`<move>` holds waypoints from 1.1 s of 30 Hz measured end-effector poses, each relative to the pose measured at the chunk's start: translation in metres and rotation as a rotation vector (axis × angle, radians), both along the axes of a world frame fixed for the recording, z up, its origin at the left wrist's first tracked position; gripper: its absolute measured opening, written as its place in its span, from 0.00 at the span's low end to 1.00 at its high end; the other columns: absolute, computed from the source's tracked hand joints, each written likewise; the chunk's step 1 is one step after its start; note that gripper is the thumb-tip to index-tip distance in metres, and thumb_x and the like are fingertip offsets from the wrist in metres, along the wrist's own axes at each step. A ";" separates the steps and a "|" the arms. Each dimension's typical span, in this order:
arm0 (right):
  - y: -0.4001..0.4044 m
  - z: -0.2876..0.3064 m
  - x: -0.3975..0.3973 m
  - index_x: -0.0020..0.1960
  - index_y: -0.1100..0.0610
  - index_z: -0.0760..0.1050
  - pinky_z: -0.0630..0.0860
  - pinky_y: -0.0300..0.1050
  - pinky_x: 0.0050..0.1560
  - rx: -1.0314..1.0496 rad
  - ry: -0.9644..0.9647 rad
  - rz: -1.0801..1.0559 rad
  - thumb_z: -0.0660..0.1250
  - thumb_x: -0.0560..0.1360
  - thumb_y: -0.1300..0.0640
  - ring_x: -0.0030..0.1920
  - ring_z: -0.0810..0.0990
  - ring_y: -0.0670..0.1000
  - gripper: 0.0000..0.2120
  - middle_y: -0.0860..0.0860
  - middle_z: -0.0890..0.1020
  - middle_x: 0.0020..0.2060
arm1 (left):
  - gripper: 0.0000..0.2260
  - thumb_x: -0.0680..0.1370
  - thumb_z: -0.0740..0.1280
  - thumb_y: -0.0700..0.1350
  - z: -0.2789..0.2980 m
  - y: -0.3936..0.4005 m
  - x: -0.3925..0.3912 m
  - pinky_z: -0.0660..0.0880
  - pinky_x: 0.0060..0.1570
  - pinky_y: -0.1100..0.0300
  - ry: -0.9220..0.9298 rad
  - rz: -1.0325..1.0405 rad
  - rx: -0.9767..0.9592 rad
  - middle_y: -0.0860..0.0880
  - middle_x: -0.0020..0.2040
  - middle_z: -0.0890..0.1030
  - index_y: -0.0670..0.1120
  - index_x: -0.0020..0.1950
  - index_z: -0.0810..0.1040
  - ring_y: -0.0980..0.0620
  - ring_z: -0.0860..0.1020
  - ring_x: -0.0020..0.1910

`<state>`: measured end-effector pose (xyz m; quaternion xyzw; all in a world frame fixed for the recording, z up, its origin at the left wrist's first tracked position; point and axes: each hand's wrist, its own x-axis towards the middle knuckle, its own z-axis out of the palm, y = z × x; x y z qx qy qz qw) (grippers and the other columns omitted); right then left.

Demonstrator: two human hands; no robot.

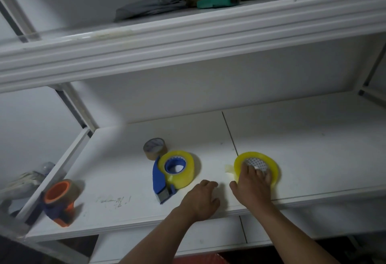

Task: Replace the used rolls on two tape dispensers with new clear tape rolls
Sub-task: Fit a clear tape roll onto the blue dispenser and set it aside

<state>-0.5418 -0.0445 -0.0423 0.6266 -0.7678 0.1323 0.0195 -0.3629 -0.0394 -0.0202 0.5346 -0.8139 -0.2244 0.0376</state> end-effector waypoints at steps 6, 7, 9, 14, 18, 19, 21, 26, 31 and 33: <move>0.003 -0.006 -0.001 0.61 0.66 0.73 0.65 0.62 0.62 0.043 0.010 0.043 0.72 0.59 0.53 0.44 0.80 0.61 0.33 0.59 0.83 0.42 | 0.25 0.79 0.62 0.51 -0.005 -0.004 -0.004 0.66 0.69 0.55 -0.112 -0.011 0.029 0.45 0.73 0.69 0.46 0.75 0.65 0.45 0.68 0.71; 0.003 -0.006 -0.001 0.61 0.66 0.73 0.65 0.63 0.62 0.031 0.002 0.041 0.72 0.58 0.53 0.44 0.80 0.61 0.33 0.59 0.83 0.42 | 0.24 0.79 0.61 0.51 -0.004 -0.006 -0.004 0.66 0.69 0.55 -0.107 -0.010 0.027 0.45 0.73 0.69 0.46 0.74 0.66 0.45 0.68 0.70; 0.003 -0.004 0.002 0.61 0.65 0.73 0.63 0.64 0.63 -0.003 -0.008 0.041 0.72 0.58 0.51 0.48 0.78 0.62 0.34 0.60 0.81 0.46 | 0.23 0.79 0.62 0.50 -0.002 -0.007 -0.002 0.68 0.66 0.57 -0.064 0.020 -0.017 0.45 0.71 0.72 0.47 0.73 0.67 0.46 0.71 0.68; 0.002 0.001 0.027 0.65 0.61 0.70 0.58 0.63 0.65 -0.150 -0.009 0.174 0.70 0.63 0.48 0.62 0.69 0.63 0.34 0.58 0.75 0.59 | 0.21 0.77 0.64 0.46 0.012 -0.009 0.022 0.69 0.61 0.55 0.150 0.268 -0.353 0.44 0.65 0.75 0.45 0.69 0.71 0.45 0.73 0.63; 0.005 0.004 0.058 0.59 0.55 0.73 0.70 0.56 0.55 -0.122 -0.074 0.366 0.64 0.67 0.47 0.59 0.72 0.58 0.23 0.54 0.76 0.58 | 0.19 0.74 0.65 0.45 0.021 -0.014 0.062 0.71 0.54 0.51 0.221 0.546 -0.476 0.41 0.59 0.77 0.44 0.64 0.75 0.40 0.74 0.56; 0.005 0.005 0.066 0.58 0.54 0.73 0.71 0.54 0.52 -0.093 -0.086 0.407 0.63 0.68 0.47 0.56 0.73 0.58 0.21 0.53 0.75 0.56 | 0.19 0.74 0.65 0.47 0.021 -0.013 0.073 0.70 0.53 0.52 0.237 0.610 -0.439 0.41 0.58 0.77 0.45 0.64 0.75 0.40 0.73 0.56; 0.003 0.006 0.082 0.60 0.54 0.70 0.72 0.52 0.50 -0.018 -0.122 0.496 0.61 0.71 0.47 0.54 0.74 0.57 0.20 0.53 0.74 0.57 | 0.21 0.74 0.64 0.49 0.020 -0.009 0.093 0.69 0.55 0.52 0.277 0.718 -0.330 0.41 0.61 0.75 0.45 0.66 0.72 0.41 0.72 0.59; -0.009 0.011 0.117 0.65 0.54 0.65 0.74 0.52 0.50 0.057 -0.273 0.637 0.62 0.73 0.50 0.56 0.73 0.59 0.22 0.52 0.65 0.66 | 0.26 0.77 0.66 0.50 0.015 0.003 0.122 0.72 0.60 0.52 0.422 0.855 -0.001 0.41 0.69 0.70 0.44 0.73 0.65 0.43 0.74 0.63; -0.029 0.024 0.139 0.70 0.51 0.61 0.63 0.54 0.63 0.087 -0.037 0.606 0.61 0.74 0.51 0.70 0.58 0.58 0.26 0.48 0.57 0.74 | 0.23 0.79 0.62 0.55 0.019 0.002 0.129 0.70 0.51 0.57 0.480 0.776 0.181 0.47 0.62 0.78 0.45 0.71 0.68 0.50 0.76 0.53; -0.037 0.025 0.143 0.69 0.51 0.62 0.56 0.56 0.67 0.135 0.050 0.635 0.61 0.75 0.50 0.75 0.49 0.57 0.24 0.47 0.56 0.75 | 0.20 0.79 0.63 0.55 0.020 -0.002 0.130 0.74 0.50 0.56 0.488 0.742 0.190 0.47 0.56 0.80 0.44 0.66 0.71 0.50 0.77 0.50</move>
